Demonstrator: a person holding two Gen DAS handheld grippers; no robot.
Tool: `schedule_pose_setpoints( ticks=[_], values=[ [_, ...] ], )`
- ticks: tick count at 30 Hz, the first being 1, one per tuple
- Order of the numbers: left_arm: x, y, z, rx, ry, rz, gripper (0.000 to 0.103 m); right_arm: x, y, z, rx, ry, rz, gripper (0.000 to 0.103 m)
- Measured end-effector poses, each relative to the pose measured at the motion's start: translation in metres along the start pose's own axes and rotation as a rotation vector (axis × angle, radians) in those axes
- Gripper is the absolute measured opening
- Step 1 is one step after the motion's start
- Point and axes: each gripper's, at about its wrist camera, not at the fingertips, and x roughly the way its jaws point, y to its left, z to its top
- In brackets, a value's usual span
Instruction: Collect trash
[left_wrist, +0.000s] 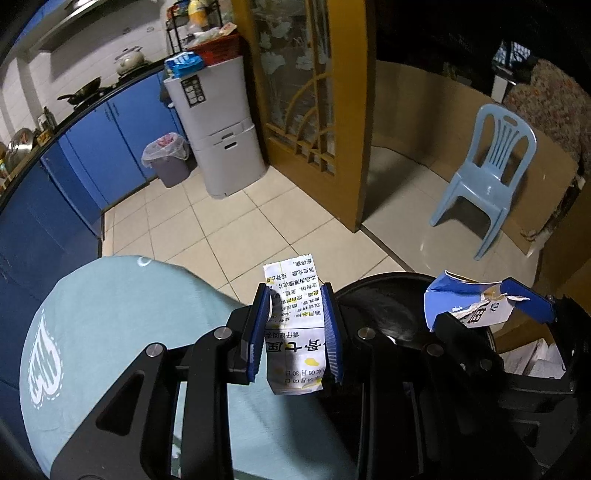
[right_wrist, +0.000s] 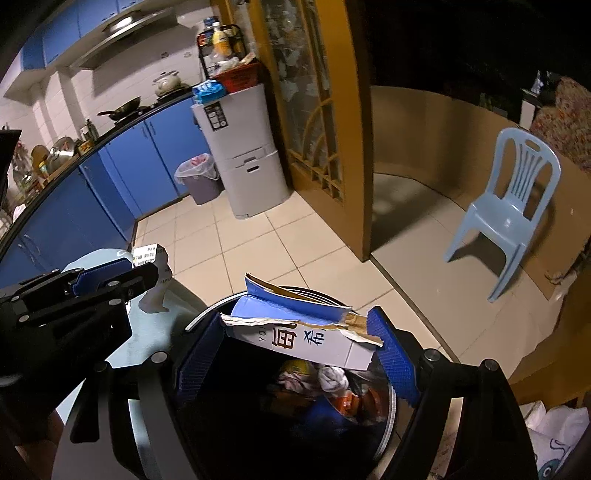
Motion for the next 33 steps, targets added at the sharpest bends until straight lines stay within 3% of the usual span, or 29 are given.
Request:
schedule_pose_setpoints(
  ticks=[4, 5, 6, 8, 9, 19, 23, 26, 29, 31, 32, 33],
  values=[
    [0.007, -0.008, 0.002, -0.019, 0.015, -0.033, 0.032, 0.002, -0.014, -0.002, 0.036, 0.013, 0.004, 0.078],
    [0.009, -0.008, 0.002, -0.026, 0.023, -0.031, 0.040, 0.004, -0.016, -0.003, 0.043, 0.022, 0.007, 0.078],
    [0.011, -0.007, 0.003, -0.039, 0.029, -0.027, 0.062, 0.005, -0.020, -0.004, 0.058, 0.030, 0.017, 0.078],
    [0.012, 0.004, 0.001, -0.096, 0.023, -0.025, 0.095, 0.005, -0.031, -0.005, 0.096, 0.025, 0.022, 0.083],
    [0.012, 0.010, 0.000, -0.121, 0.018, -0.053, 0.100, 0.006, -0.032, -0.005, 0.097, 0.027, 0.019, 0.088],
    [0.006, 0.019, -0.004, -0.129, 0.027, -0.010, 0.100, 0.005, -0.012, -0.006, 0.035, 0.008, 0.006, 0.092],
    [-0.001, 0.020, -0.006, -0.134, 0.014, -0.047, 0.100, 0.003, -0.010, -0.007, 0.024, 0.010, 0.000, 0.092],
    [-0.004, 0.018, -0.008, -0.113, 0.033, 0.086, 0.100, 0.001, -0.008, -0.008, 0.018, 0.010, -0.008, 0.092],
    [-0.010, 0.019, -0.013, -0.119, 0.016, 0.000, 0.100, -0.002, -0.008, -0.011, 0.006, 0.012, -0.019, 0.092],
    [-0.013, 0.018, -0.016, -0.121, 0.032, 0.108, 0.100, -0.003, -0.008, -0.013, 0.002, 0.012, -0.021, 0.092],
    [-0.014, 0.017, -0.017, -0.112, 0.042, 0.213, 0.100, -0.003, -0.008, -0.014, 0.000, 0.013, -0.024, 0.092],
    [-0.014, 0.016, -0.018, -0.106, 0.047, 0.241, 0.100, -0.003, -0.008, -0.014, -0.001, 0.014, -0.024, 0.092]
  ],
)
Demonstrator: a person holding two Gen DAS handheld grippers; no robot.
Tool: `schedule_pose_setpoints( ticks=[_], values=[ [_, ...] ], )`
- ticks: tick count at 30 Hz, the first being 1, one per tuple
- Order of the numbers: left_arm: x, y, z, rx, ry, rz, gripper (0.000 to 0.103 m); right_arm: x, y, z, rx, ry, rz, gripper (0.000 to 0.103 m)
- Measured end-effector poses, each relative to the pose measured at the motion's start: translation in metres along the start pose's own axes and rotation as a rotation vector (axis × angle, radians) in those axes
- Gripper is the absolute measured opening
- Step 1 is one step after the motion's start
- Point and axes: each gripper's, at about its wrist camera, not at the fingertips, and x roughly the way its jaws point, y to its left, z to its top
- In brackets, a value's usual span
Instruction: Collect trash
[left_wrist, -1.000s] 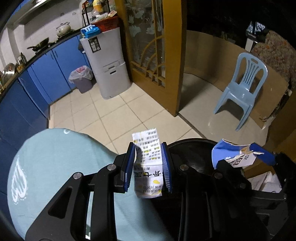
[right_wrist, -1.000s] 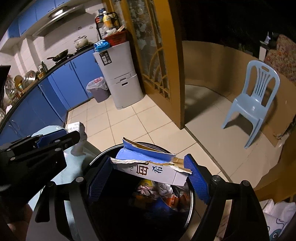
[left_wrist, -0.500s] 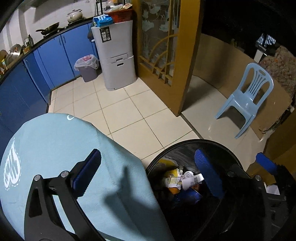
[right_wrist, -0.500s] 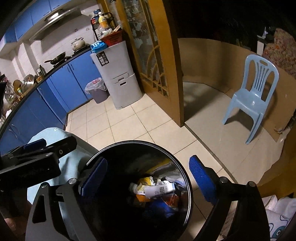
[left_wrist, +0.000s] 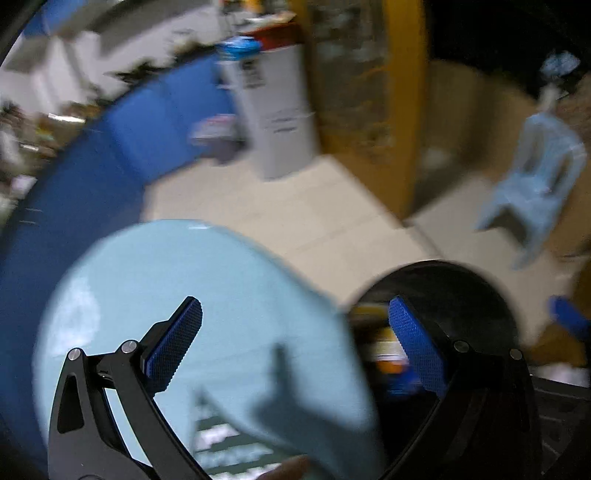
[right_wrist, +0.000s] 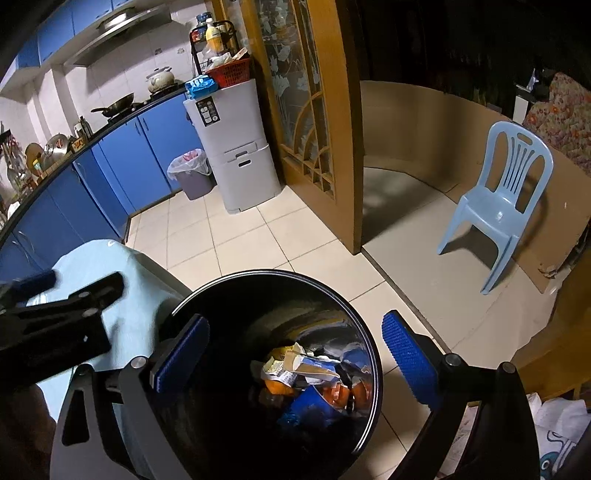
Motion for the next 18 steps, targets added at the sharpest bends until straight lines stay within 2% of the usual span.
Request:
schedule_pose_setpoints(
  ticks=[1, 4, 9, 18],
  values=[
    [0.0014, 0.0003, -0.0013, 0.002, 0.014, -0.049, 0.100, 0.0000, -0.0003, -0.0010, 0.001, 0.002, 0.002, 0.092],
    [0.0042, 0.0070, -0.0031, -0.035, 0.045, -0.130, 0.100, -0.0007, -0.0006, -0.0028, -0.003, 0.005, 0.000, 0.092],
    [0.0027, 0.0079, -0.0056, -0.040, 0.065, -0.206, 0.100, -0.0043, 0.0014, -0.0034, -0.017, -0.001, -0.009, 0.092],
    [-0.0033, 0.0016, -0.0048, -0.038, 0.064, -0.220, 0.099, -0.0073, -0.0010, -0.0055, -0.016, -0.003, -0.016, 0.092]
  ],
)
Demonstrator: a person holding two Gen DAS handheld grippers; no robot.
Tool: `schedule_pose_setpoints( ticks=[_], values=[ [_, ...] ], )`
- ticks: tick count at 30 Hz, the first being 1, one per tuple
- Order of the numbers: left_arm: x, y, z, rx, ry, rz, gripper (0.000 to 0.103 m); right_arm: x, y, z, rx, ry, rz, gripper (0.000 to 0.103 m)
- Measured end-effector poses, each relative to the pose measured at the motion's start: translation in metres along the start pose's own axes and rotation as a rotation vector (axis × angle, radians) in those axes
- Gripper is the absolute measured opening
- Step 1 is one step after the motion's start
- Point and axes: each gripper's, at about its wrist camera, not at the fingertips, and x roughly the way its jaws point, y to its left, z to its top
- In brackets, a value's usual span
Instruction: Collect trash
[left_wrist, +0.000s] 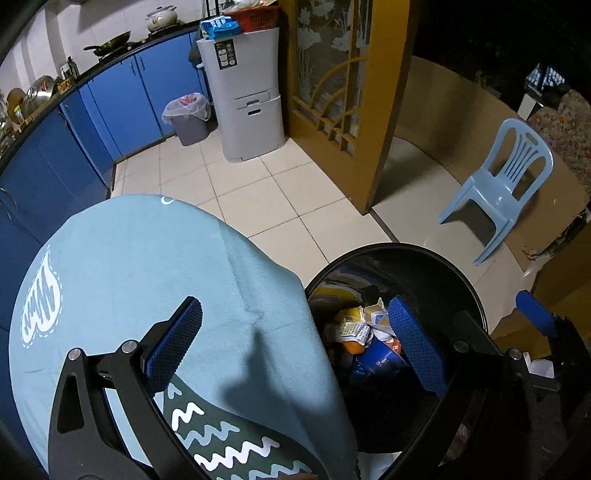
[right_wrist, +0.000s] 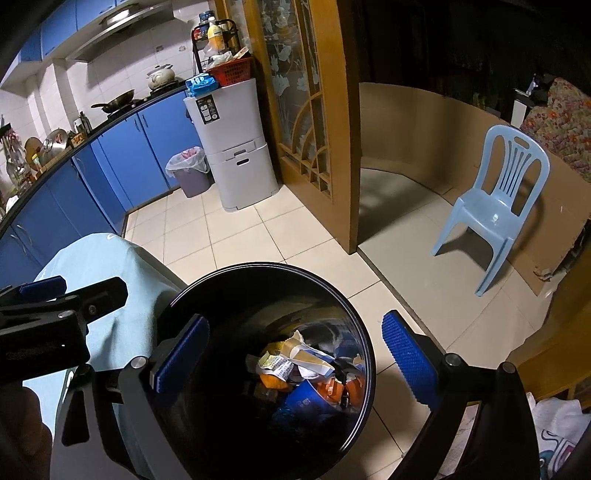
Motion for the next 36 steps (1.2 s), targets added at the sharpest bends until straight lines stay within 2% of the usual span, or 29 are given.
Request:
schedule_pose_setpoints(
  ticks=[36],
  values=[
    [-0.0012, 0.0014, -0.0004, 0.002, -0.006, -0.008, 0.099, -0.0029, 0.0019, 0.0027, -0.002, -0.007, 0.007, 0.092]
  ],
)
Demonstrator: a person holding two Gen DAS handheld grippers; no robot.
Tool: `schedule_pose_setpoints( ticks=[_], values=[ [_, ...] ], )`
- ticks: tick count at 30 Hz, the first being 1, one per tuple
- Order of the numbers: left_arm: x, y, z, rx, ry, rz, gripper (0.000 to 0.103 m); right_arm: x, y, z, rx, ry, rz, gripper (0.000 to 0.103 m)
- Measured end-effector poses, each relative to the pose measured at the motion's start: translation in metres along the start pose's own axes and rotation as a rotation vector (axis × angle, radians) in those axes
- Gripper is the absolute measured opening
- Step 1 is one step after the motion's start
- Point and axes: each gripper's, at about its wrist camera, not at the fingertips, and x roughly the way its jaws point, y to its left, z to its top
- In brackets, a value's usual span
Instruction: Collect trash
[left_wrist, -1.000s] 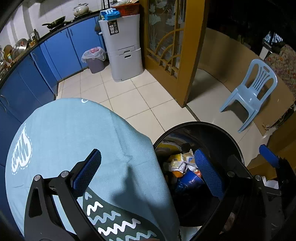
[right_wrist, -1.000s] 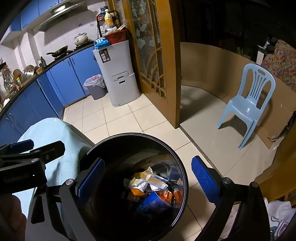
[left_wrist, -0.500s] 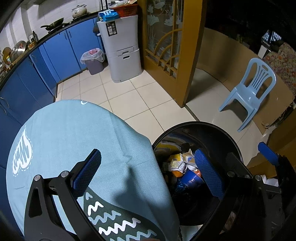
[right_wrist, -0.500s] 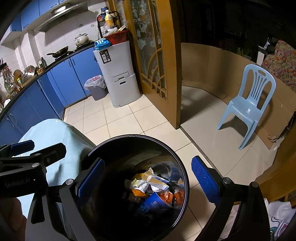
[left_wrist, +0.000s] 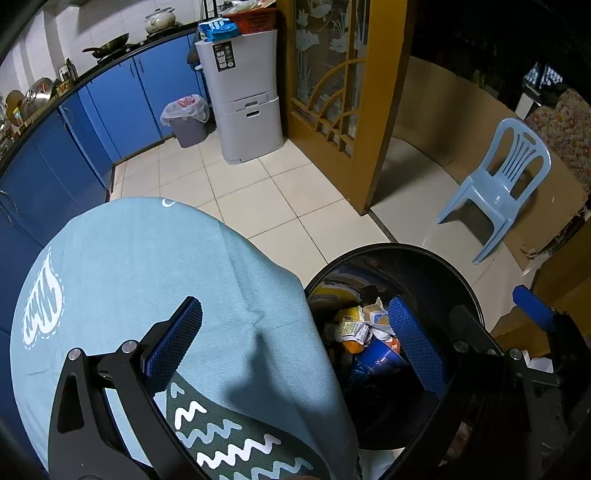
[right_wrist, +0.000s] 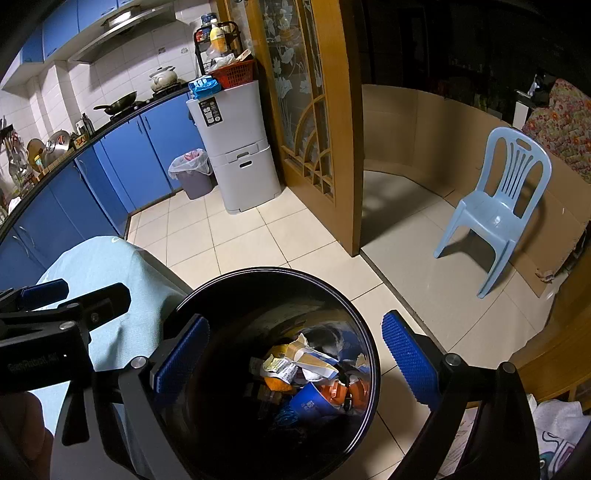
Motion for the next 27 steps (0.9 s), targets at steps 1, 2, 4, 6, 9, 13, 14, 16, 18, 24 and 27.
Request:
schedule_pose_setpoints(
  ticks=[1, 2, 4, 6, 9, 13, 14, 16, 18, 24, 27],
  values=[
    [0.000, 0.000, 0.000, 0.001, 0.001, 0.000, 0.099, 0.000, 0.000, 0.000, 0.000, 0.000, -0.001, 0.092],
    [0.000, 0.000, 0.000, 0.000, 0.002, -0.004, 0.100, 0.000, 0.000, 0.000, -0.001, 0.001, -0.001, 0.092],
    [0.001, 0.001, 0.000, -0.003, 0.007, -0.010, 0.099, 0.000, 0.000, 0.000, -0.001, 0.000, 0.000, 0.092],
    [0.001, 0.001, 0.000, -0.003, 0.010, -0.008, 0.099, 0.000, 0.000, 0.000, 0.000, 0.000, -0.001, 0.092],
    [-0.001, 0.002, 0.000, -0.006, 0.002, -0.011, 0.099, 0.000, 0.000, 0.000, 0.001, 0.001, -0.002, 0.092],
    [-0.002, 0.000, 0.000, 0.000, -0.003, -0.007, 0.099, 0.000, 0.000, 0.000, -0.001, 0.002, -0.001, 0.092],
    [-0.002, 0.000, 0.000, 0.002, -0.005, -0.006, 0.100, 0.000, 0.000, 0.000, 0.000, 0.001, -0.001, 0.092],
    [-0.003, -0.002, 0.000, 0.007, -0.010, -0.005, 0.100, 0.000, 0.000, 0.000, -0.001, 0.001, 0.000, 0.092],
    [-0.004, -0.003, 0.000, 0.012, -0.017, -0.002, 0.100, -0.001, 0.002, 0.000, -0.004, 0.001, 0.000, 0.092],
    [-0.009, -0.001, -0.003, -0.008, -0.045, 0.072, 0.100, 0.000, 0.004, -0.001, -0.002, 0.002, 0.000, 0.092],
    [-0.005, 0.001, -0.002, -0.011, -0.012, 0.044, 0.100, 0.001, 0.003, 0.000, -0.003, 0.003, 0.000, 0.092]
  ],
)
